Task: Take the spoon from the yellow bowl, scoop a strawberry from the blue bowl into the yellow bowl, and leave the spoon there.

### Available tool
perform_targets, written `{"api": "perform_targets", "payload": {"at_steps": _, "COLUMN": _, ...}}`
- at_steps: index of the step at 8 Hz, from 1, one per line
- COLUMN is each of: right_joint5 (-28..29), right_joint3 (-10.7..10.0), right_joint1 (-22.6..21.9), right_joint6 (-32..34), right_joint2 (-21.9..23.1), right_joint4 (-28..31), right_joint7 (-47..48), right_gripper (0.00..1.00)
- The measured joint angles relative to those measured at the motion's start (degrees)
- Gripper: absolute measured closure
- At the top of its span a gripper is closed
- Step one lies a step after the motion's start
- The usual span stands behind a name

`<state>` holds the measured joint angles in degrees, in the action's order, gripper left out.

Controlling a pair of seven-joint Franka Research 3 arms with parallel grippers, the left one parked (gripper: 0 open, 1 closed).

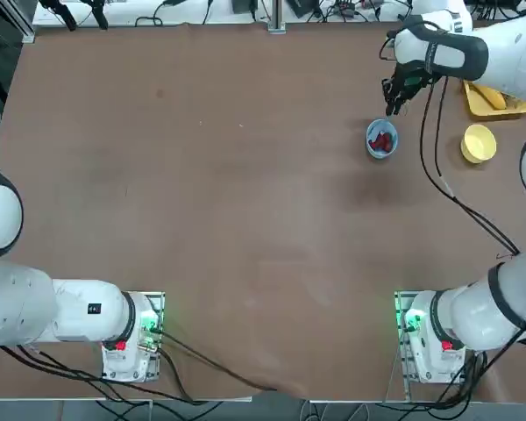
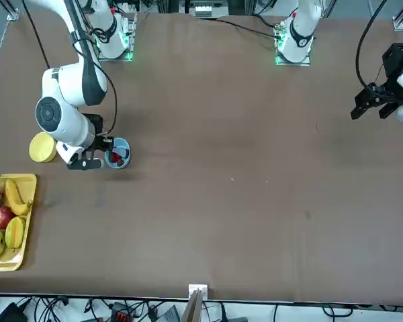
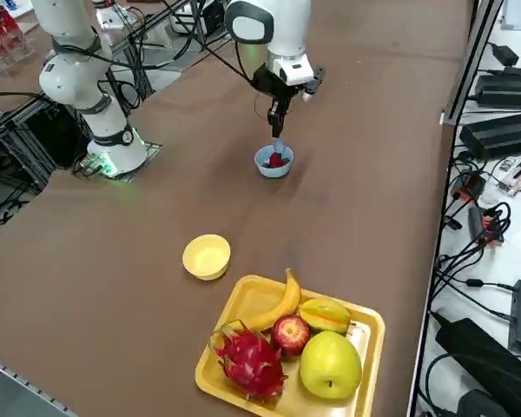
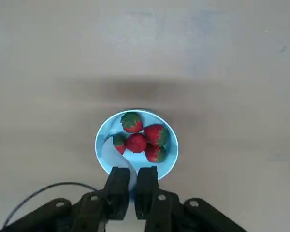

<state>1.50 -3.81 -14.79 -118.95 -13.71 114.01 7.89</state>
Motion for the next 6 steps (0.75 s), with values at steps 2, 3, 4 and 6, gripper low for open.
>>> {"api": "perform_targets", "payload": {"at_steps": 2, "right_joint5": 0.0, "right_joint3": 0.0, "right_joint1": 0.0, "right_joint6": -0.1, "right_joint2": 0.0, "right_joint4": -0.1, "right_joint7": 0.8, "right_gripper": 0.89}}
{"api": "perform_targets", "payload": {"at_steps": 3, "right_joint5": 0.0, "right_joint3": 0.0, "right_joint1": 0.0, "right_joint6": -0.3, "right_joint2": 0.0, "right_joint4": -0.1, "right_joint7": 1.1, "right_gripper": 0.89}}
{"api": "perform_targets", "payload": {"at_steps": 4, "right_joint5": 0.0, "right_joint3": 0.0, "right_joint1": 0.0, "right_joint6": -0.5, "right_joint2": 0.0, "right_joint4": -0.1, "right_joint7": 1.3, "right_gripper": 0.89}}
{"api": "perform_targets", "payload": {"at_steps": 6, "right_joint5": 0.0, "right_joint3": 0.0, "right_joint1": 0.0, "right_joint6": -1.3, "right_joint2": 0.0, "right_joint4": -0.2, "right_joint7": 1.5, "right_gripper": 0.89}}
